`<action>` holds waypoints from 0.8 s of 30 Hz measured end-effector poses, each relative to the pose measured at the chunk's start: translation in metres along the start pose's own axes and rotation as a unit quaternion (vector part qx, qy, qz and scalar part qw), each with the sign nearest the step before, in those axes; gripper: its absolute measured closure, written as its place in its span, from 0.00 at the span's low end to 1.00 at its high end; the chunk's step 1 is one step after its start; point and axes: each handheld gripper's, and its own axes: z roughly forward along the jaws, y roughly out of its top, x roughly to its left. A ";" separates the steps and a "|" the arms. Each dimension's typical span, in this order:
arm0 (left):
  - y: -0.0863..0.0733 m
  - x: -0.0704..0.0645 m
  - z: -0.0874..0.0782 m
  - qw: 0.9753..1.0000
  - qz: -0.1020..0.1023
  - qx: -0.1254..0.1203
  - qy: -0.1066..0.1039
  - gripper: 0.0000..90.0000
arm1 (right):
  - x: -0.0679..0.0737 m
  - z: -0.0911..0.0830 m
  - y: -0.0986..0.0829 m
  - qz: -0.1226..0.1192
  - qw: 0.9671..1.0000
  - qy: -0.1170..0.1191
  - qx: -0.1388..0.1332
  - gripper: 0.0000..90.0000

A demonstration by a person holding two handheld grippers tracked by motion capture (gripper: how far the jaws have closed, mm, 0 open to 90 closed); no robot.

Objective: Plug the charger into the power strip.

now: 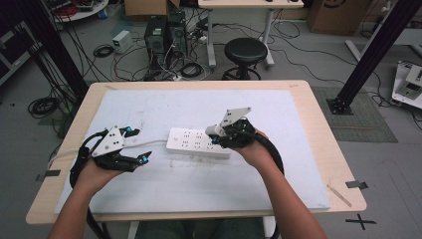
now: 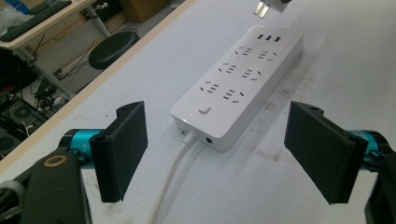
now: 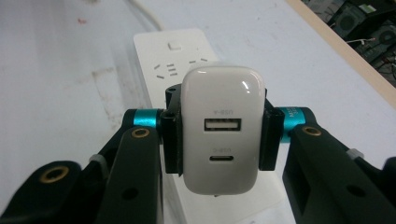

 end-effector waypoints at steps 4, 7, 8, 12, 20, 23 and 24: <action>-0.001 0.000 0.000 1.000 -0.002 0.001 0.000 0.24 | -0.006 0.002 0.006 -0.036 0.999 0.004 0.036 0.70; -0.003 0.000 0.000 1.000 -0.002 0.003 0.000 0.24 | -0.010 0.005 0.011 -0.057 0.996 0.015 0.067 0.70; -0.003 0.000 0.000 1.000 -0.003 0.002 -0.002 0.24 | -0.011 0.007 0.013 -0.062 0.995 0.022 0.076 0.70; -0.005 0.000 0.001 1.000 -0.004 0.003 -0.001 0.24 | -0.016 0.014 0.021 -0.077 0.990 0.040 0.113 0.70; -0.009 0.001 -0.001 1.000 -0.007 0.005 0.001 0.24 | -0.029 0.032 0.045 -0.119 0.971 0.075 0.193 0.70; -0.010 0.002 -0.002 1.000 -0.006 0.007 0.001 0.24 | -0.031 0.037 0.049 -0.127 0.966 0.085 0.209 0.70; -0.011 0.002 -0.002 1.000 -0.010 0.005 0.002 0.24 | -0.034 0.042 0.053 -0.138 0.960 0.090 0.227 0.70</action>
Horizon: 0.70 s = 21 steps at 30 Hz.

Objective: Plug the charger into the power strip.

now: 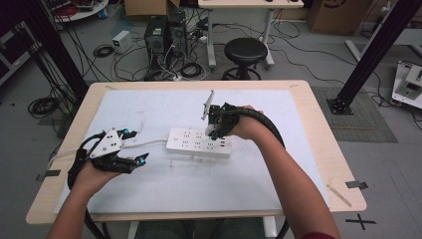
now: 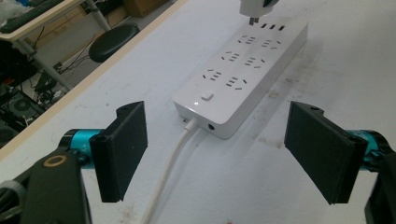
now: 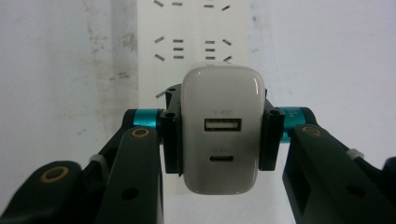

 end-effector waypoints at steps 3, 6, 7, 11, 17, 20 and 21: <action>-0.002 0.001 -0.001 1.000 0.000 0.002 -0.001 0.24 | -0.004 0.003 0.003 -0.005 1.000 0.008 0.011 0.70; -0.006 0.002 -0.001 1.000 -0.004 0.003 -0.001 0.24 | -0.011 0.010 0.008 -0.008 0.999 0.023 0.027 0.70; -0.007 0.002 -0.001 1.000 -0.004 0.003 0.000 0.24 | -0.012 0.012 0.009 -0.008 0.999 0.029 0.034 0.70; -0.010 0.003 -0.001 1.000 -0.009 0.002 0.000 0.24 | -0.014 0.020 0.010 -0.010 0.998 0.036 0.047 0.70; -0.014 0.006 -0.001 1.000 -0.013 0.006 0.000 0.24 | -0.017 0.026 0.011 -0.008 0.997 0.045 0.055 0.70; -0.014 0.007 -0.001 1.000 -0.014 0.006 0.002 0.24 | -0.017 0.029 0.011 -0.013 0.997 0.049 0.059 0.70; -0.014 0.007 -0.001 1.000 -0.013 0.006 0.003 0.24 | -0.018 0.029 0.012 -0.014 0.997 0.049 0.061 0.70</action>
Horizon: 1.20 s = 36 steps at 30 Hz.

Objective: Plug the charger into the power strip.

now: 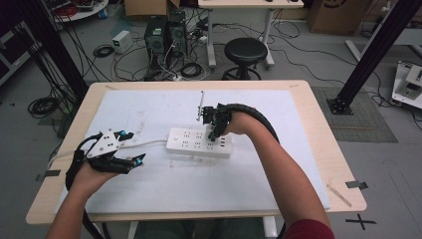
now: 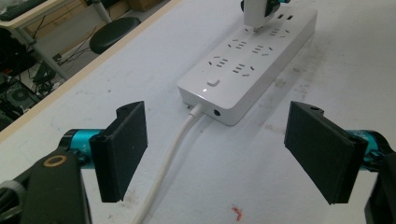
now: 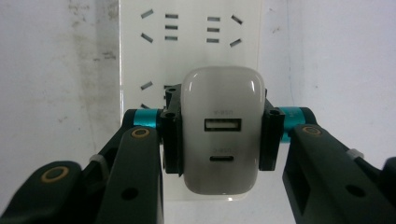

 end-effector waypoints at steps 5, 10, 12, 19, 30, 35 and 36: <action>0.002 -0.002 0.002 1.000 0.003 -0.002 0.000 0.24 | 0.000 0.003 0.005 -0.001 1.000 0.000 0.001 0.70; 0.001 -0.006 0.005 1.000 0.002 -0.003 -0.001 0.24 | 0.000 0.014 0.005 0.012 1.000 0.005 -0.001 0.71; -0.001 -0.007 0.006 1.000 0.000 -0.003 -0.003 0.24 | 0.000 0.015 0.003 0.027 1.000 0.007 -0.006 0.71; -0.001 -0.006 0.003 1.000 -0.005 -0.002 0.001 0.24 | -0.001 0.016 0.001 0.030 0.999 0.008 -0.012 0.70; 0.006 0.000 0.003 1.000 0.000 0.000 -0.003 0.24 | 0.007 -0.018 -0.016 0.106 0.987 -0.006 -0.121 0.42; 0.013 0.001 0.004 1.000 0.003 -0.007 -0.013 0.24 | 0.022 -0.036 -0.035 0.133 0.967 -0.010 -0.215 0.34; 0.013 0.002 0.004 1.000 0.005 -0.008 -0.014 0.24 | 0.025 -0.038 -0.040 0.147 0.961 -0.008 -0.233 0.32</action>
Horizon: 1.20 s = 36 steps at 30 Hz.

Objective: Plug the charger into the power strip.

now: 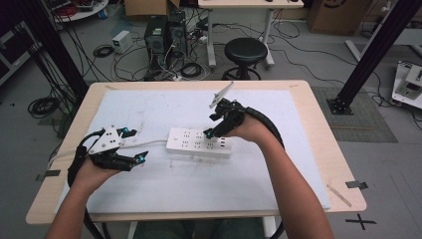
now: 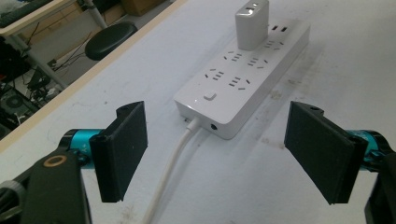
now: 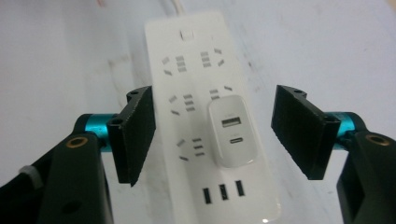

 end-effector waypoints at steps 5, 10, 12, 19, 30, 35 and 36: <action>0.002 0.001 0.000 1.000 0.001 -0.007 -0.009 0.24 | 0.007 -0.018 -0.020 0.047 0.998 -0.018 -0.049 0.23; 0.003 0.002 0.000 1.000 0.002 -0.016 -0.018 0.24 | 0.020 -0.035 -0.043 0.058 0.993 -0.036 -0.097 0.23; 0.002 0.002 0.000 1.000 -0.004 -0.019 -0.020 0.24 | 0.024 -0.040 -0.053 0.066 0.991 -0.040 -0.111 0.22; 0.001 0.002 -0.002 0.999 -0.009 -0.027 -0.020 0.24 | 0.036 -0.047 -0.084 0.096 0.983 -0.049 -0.148 0.22; 0.003 -0.003 -0.004 0.999 -0.011 -0.035 -0.023 0.24 | 0.045 -0.046 -0.100 0.106 0.979 -0.061 -0.165 0.22; 0.003 -0.002 -0.004 0.999 -0.009 -0.037 -0.022 0.24 | 0.045 -0.048 -0.100 0.107 0.978 -0.066 -0.169 0.22; 0.003 -0.002 -0.004 0.999 -0.009 -0.037 -0.022 0.24 | 0.044 -0.048 -0.101 0.107 0.977 -0.067 -0.169 0.22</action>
